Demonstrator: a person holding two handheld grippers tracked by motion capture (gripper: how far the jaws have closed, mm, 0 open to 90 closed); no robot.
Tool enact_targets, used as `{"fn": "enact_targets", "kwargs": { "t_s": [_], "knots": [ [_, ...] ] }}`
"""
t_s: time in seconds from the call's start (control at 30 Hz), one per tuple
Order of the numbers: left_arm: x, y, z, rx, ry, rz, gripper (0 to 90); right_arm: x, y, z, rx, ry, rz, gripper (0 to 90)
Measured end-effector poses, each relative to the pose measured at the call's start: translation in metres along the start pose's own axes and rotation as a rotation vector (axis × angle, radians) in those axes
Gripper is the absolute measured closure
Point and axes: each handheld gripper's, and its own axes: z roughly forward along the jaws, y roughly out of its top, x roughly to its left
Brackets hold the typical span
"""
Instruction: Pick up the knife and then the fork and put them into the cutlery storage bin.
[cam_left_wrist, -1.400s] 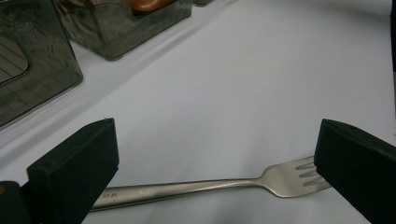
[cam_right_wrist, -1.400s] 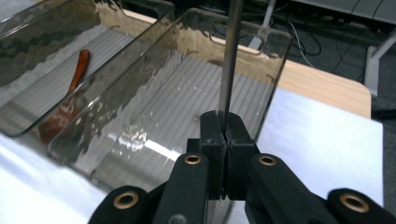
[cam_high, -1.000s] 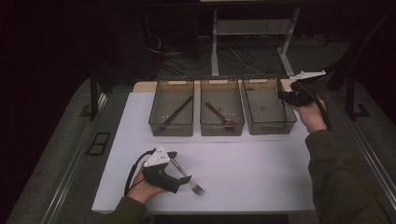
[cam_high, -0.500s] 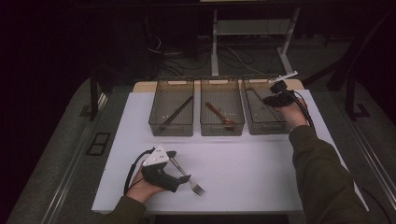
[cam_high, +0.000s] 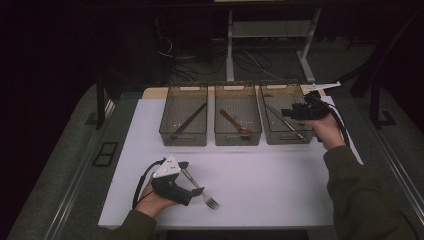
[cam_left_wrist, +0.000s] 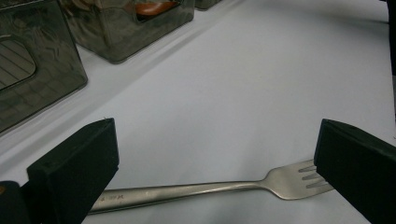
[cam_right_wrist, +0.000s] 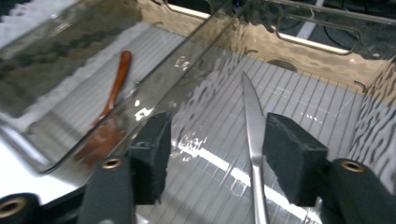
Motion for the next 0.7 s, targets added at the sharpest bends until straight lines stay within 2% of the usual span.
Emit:
{"fn": "enact_targets", "kwargs": {
  "t_s": [0.13, 0.2, 0.33, 0.43, 0.7],
  "knots": [
    [-0.001, 0.000, 0.001, 0.000, -0.001, -0.003, 0.0, 0.006, -0.007, -0.017, -0.052, 0.031, 0.005, 34.0],
    [-0.001, 0.000, 0.001, 0.000, -0.001, -0.002, 0.0, 0.010, -0.011, -0.024, -0.079, 0.018, 0.002, 31.7],
    [-0.001, 0.000, 0.001, 0.007, -0.002, 0.001, 0.0, 0.018, -0.021, -0.036, -0.125, 0.028, 0.001, 28.2],
    [-0.001, 0.000, 0.001, 0.005, -0.002, -0.001, 0.0, 0.027, -0.028, -0.043, -0.161, 0.033, -0.018, 26.2],
    [-0.001, -0.001, 0.001, 0.004, -0.003, -0.004, 0.0, 0.052, -0.047, -0.054, -0.196, 0.061, -0.066, 19.2]
  ]
}}
